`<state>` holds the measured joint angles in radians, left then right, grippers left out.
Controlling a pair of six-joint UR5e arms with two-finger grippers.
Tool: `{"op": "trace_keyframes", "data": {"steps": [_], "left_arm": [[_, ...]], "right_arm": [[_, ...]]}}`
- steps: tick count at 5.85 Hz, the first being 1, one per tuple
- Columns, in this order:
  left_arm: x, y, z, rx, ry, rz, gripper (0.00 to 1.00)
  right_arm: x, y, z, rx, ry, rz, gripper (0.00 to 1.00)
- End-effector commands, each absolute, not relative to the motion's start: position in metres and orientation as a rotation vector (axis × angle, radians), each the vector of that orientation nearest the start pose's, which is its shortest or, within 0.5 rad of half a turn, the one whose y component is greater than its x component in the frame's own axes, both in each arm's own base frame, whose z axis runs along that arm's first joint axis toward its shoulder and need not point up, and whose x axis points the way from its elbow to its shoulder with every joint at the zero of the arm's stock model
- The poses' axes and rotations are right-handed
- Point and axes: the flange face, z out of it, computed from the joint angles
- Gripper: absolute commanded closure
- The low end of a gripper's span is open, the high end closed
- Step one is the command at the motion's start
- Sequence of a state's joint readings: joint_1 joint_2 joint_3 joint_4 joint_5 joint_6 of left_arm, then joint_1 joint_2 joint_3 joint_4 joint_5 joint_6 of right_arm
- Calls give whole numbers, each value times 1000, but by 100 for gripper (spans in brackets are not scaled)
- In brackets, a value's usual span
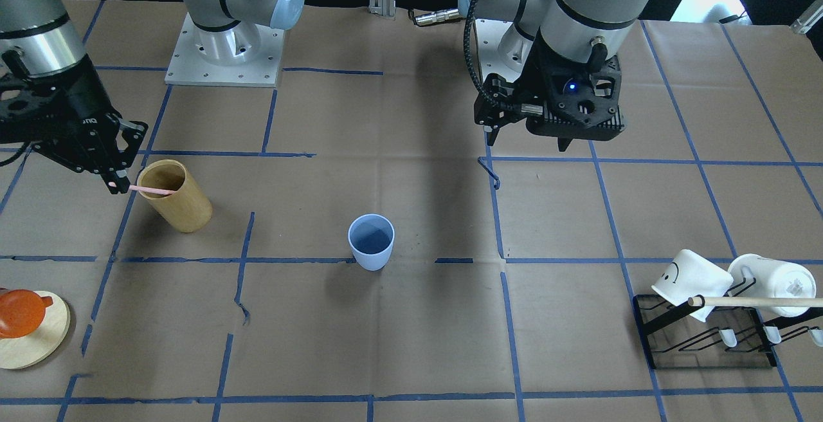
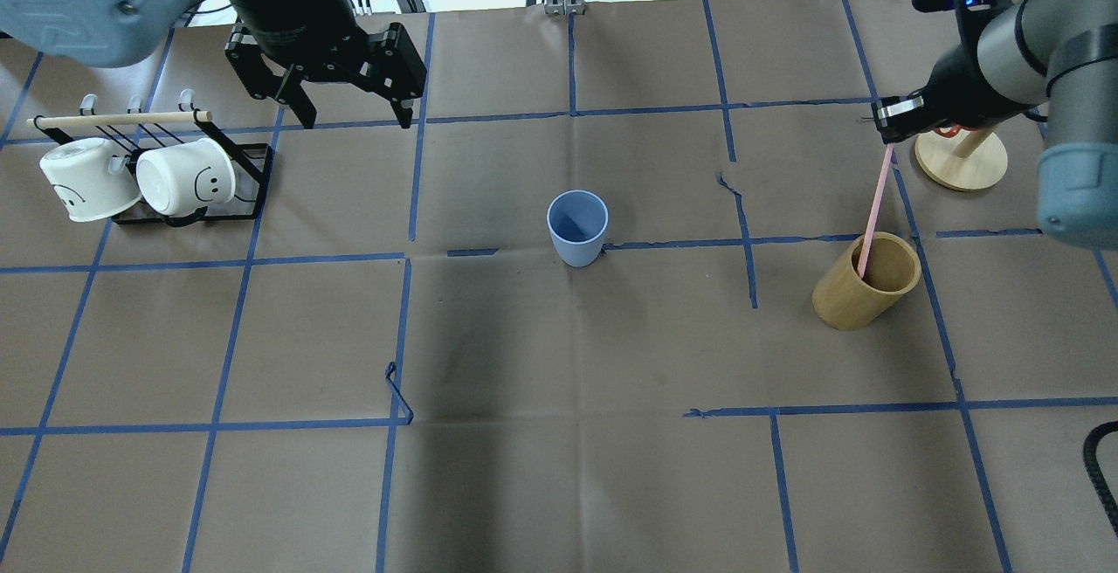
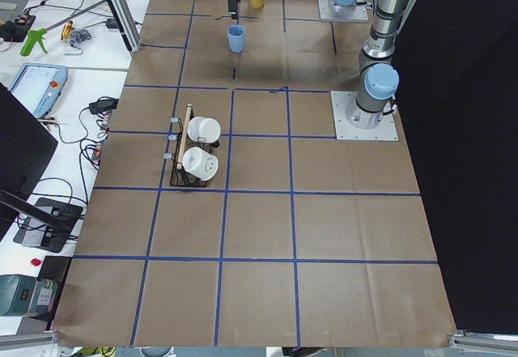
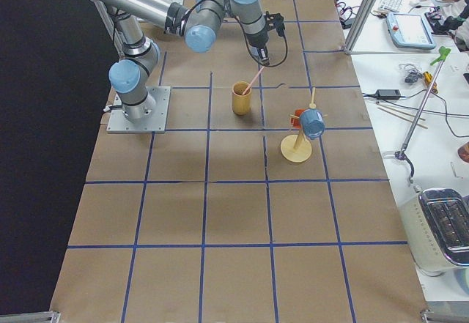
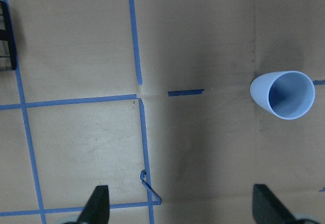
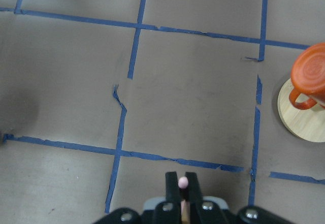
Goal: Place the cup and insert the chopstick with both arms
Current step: 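Release the blue cup and raise the left gripper while the right gripper lifts the chopstick, then carry the pink chopstick with the right gripper above the blue cup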
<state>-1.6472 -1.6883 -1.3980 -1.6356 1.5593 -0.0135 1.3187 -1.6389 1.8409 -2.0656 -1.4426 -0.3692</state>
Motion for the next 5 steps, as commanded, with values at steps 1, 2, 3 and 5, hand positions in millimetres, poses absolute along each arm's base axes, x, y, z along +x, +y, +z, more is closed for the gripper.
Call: {"op": "trace_keyframes", "data": {"steps": [1, 2, 3, 5], "left_arm": [[-164, -515, 504, 65, 3153, 15, 2], [-160, -498, 500, 53, 3153, 32, 2], [-159, -486, 493, 53, 3154, 42, 2], [-154, -493, 501, 41, 3157, -31, 2]], "right_arm": [[31, -505, 515, -97, 3081, -364, 93], [58, -500, 539, -34, 3096, -313, 93], [97, -497, 549, 93, 3093, -265, 93], [187, -518, 541, 238, 3055, -235, 93]]}}
